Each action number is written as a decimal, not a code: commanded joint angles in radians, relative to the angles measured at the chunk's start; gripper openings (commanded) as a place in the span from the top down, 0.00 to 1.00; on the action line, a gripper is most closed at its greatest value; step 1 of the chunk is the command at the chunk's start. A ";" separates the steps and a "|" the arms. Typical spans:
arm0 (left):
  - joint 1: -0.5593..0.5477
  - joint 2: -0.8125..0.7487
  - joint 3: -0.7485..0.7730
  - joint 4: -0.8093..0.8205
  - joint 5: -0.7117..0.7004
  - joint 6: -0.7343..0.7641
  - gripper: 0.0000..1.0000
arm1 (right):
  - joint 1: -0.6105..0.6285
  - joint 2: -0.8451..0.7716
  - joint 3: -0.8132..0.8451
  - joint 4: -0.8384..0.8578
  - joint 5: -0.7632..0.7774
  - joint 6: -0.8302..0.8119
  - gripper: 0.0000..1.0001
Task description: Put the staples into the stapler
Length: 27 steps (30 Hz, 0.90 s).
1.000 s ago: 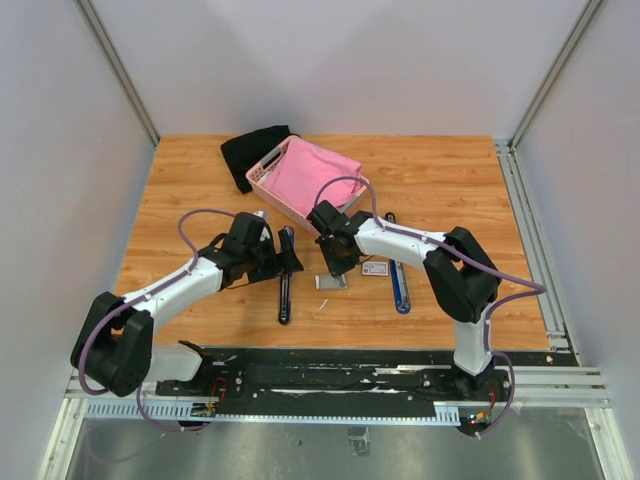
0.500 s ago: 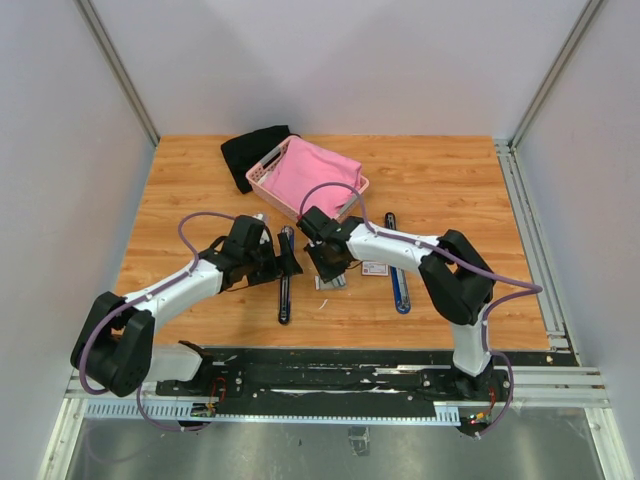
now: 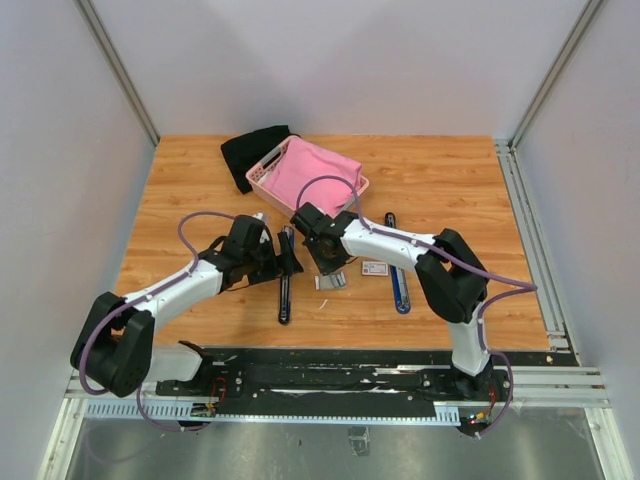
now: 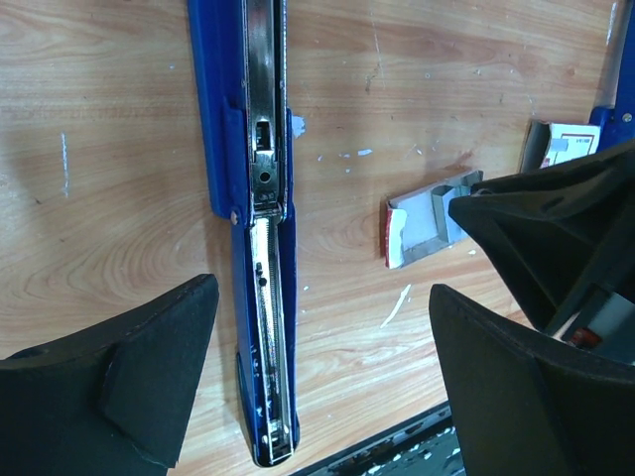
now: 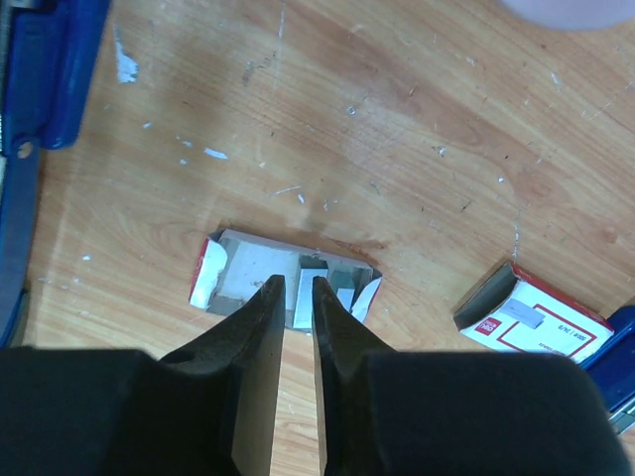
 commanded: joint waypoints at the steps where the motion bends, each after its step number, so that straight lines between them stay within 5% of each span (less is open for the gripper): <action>1: 0.012 0.012 -0.008 0.034 0.008 0.008 0.08 | 0.011 0.048 0.029 -0.065 0.035 0.002 0.81; 27: 0.013 0.096 0.028 0.048 -0.039 0.079 0.08 | -0.011 0.061 0.036 -0.083 -0.002 0.017 0.75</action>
